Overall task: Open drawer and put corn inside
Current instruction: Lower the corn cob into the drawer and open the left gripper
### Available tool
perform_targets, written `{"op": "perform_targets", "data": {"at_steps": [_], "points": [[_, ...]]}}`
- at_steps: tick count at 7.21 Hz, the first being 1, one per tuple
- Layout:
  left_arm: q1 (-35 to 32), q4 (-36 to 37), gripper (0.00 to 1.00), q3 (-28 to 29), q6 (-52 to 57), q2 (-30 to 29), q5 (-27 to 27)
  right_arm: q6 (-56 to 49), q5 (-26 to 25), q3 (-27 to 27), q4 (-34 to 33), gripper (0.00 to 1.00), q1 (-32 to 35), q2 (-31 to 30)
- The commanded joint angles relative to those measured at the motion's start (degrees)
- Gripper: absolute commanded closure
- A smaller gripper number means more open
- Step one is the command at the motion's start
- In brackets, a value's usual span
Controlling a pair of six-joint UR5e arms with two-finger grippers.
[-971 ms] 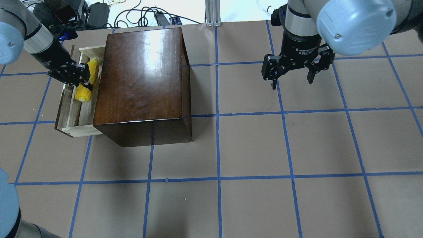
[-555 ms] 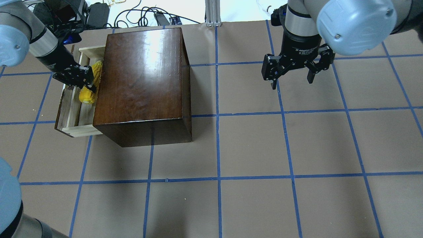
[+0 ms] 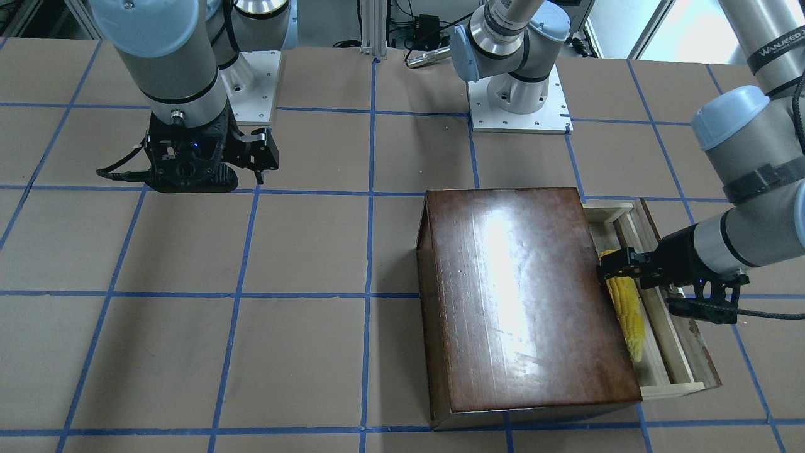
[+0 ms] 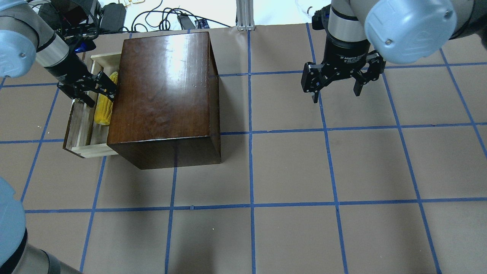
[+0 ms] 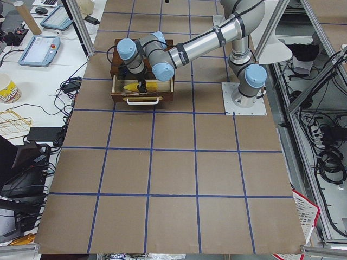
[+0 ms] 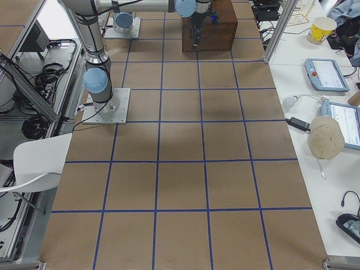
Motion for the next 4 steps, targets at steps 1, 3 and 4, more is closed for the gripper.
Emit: {"op": "perform_targets", "data": {"at_steps": [1, 3, 4], "points": [[0.0, -0.5, 0.0, 0.7, -0.1, 1.0, 0.7, 0.0, 0.0, 0.0, 0.0, 0.0, 0.0, 0.0], [-0.1, -0.6, 0.0, 1.0, -0.1, 1.7, 0.6, 0.0, 0.0, 0.0, 0.0, 0.0, 0.0, 0.0], [-0.6, -2.1, 0.0, 2.3, -0.9, 2.8, 0.8, 0.0, 0.0, 0.0, 0.0, 0.0, 0.0, 0.0]]}}
